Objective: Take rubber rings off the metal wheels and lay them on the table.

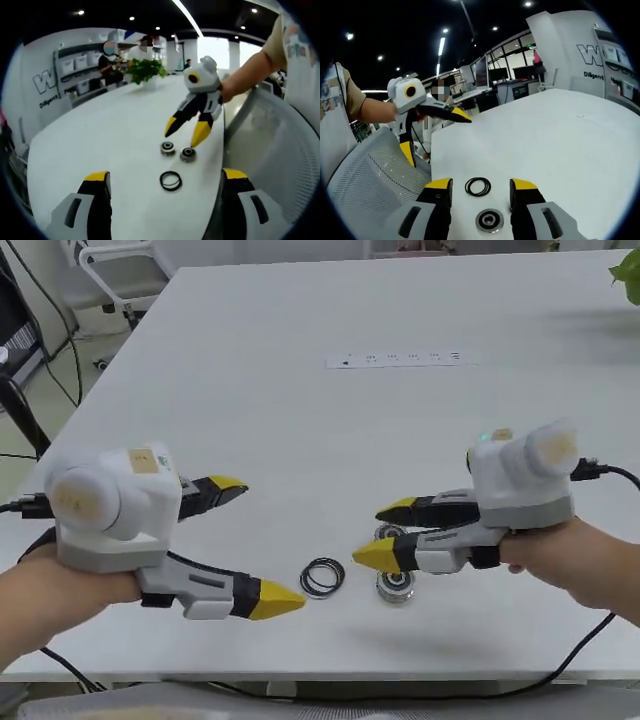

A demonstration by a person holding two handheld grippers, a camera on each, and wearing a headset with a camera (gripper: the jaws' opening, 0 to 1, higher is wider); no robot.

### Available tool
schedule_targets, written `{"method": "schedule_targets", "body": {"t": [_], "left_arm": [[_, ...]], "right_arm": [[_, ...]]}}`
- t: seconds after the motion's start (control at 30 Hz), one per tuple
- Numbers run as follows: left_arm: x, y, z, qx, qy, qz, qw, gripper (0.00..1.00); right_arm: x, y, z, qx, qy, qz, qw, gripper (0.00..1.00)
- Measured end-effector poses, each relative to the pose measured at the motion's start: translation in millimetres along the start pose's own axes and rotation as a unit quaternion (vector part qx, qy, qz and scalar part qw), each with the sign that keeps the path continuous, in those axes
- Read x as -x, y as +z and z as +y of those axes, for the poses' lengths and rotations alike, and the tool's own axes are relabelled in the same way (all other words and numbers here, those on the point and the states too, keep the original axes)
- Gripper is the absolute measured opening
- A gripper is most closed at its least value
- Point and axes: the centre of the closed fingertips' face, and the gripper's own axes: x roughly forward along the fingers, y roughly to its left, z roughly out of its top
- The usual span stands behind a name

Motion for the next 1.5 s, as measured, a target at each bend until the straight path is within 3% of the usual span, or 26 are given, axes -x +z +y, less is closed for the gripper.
{"method": "schedule_targets", "body": {"t": [0.33, 0.8, 1.17, 1.5], "left_arm": [[1.6, 12.4, -3.9, -0.003, 0.002, -0.012, 0.9999, 0.93], [-0.3, 20.7, -9.8, -0.001, 0.005, -0.022, 0.9997, 0.94], [-3.0, 13.6, -13.8, 0.007, 0.009, -0.017, 0.9998, 0.95], [1.8, 2.7, -13.4, 0.015, 0.019, -0.011, 0.9996, 0.95]], "right_arm": [[33.7, 9.9, 3.6, 0.024, -0.026, -0.021, 0.9991, 0.57], [82.4, -7.9, -4.6, 0.032, -0.072, -0.032, 0.9964, 0.67], [104.6, -34.2, -8.7, 0.024, -0.099, -0.021, 0.9946, 0.70], [108.6, -40.9, -9.6, 0.017, -0.109, -0.021, 0.9936, 0.72]]}}
